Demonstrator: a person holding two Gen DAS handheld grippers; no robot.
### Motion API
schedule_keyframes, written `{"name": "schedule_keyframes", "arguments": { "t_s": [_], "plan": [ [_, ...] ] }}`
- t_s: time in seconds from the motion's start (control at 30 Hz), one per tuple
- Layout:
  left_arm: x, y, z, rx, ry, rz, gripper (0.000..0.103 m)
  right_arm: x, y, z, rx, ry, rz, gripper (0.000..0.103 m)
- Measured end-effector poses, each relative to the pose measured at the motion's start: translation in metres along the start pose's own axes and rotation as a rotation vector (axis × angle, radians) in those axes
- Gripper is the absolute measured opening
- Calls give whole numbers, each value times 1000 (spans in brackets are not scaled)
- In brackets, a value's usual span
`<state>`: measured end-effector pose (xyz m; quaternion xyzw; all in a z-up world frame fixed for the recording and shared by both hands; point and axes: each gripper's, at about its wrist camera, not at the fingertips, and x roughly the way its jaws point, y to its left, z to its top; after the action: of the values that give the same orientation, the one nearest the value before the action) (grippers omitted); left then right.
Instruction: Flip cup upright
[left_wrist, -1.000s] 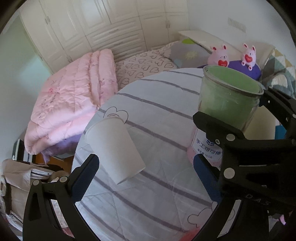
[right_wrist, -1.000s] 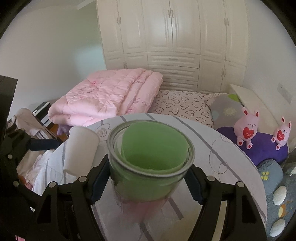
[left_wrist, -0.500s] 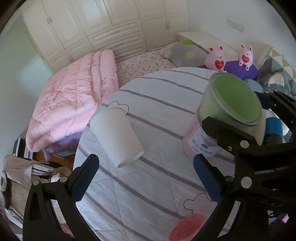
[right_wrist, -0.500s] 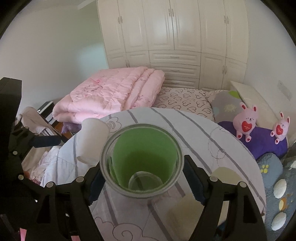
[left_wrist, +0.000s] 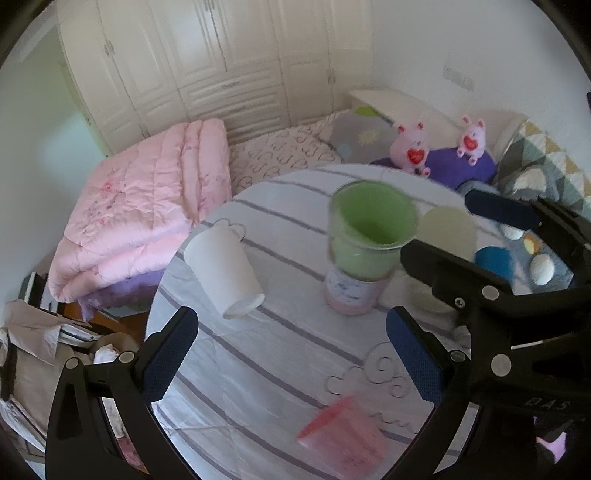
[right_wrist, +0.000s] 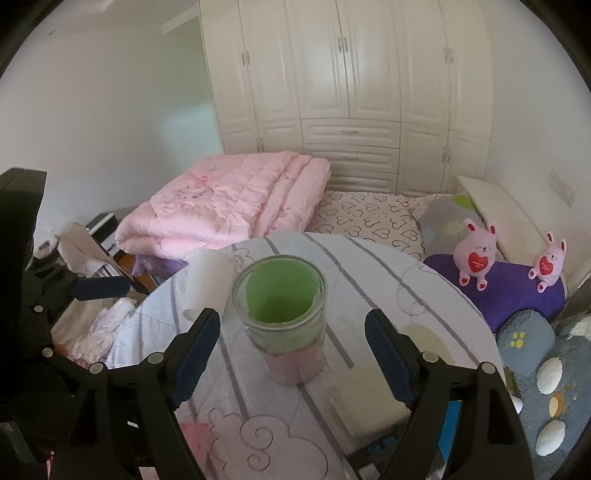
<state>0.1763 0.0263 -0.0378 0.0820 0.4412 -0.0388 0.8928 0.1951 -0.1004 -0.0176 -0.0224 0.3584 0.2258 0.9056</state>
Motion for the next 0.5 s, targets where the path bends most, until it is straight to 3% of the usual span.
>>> {"name": "schedule_keyframes", "arguments": {
  "t_s": [0.27, 0.5],
  "plan": [
    [-35, -28, -4, 2, -81, -17, 103, -44, -12, -5, 29, -21, 14, 82],
    [-58, -55, -16, -25, -106, -15, 103, -76, -26, -15, 35, -4, 10, 82]
  ]
}}
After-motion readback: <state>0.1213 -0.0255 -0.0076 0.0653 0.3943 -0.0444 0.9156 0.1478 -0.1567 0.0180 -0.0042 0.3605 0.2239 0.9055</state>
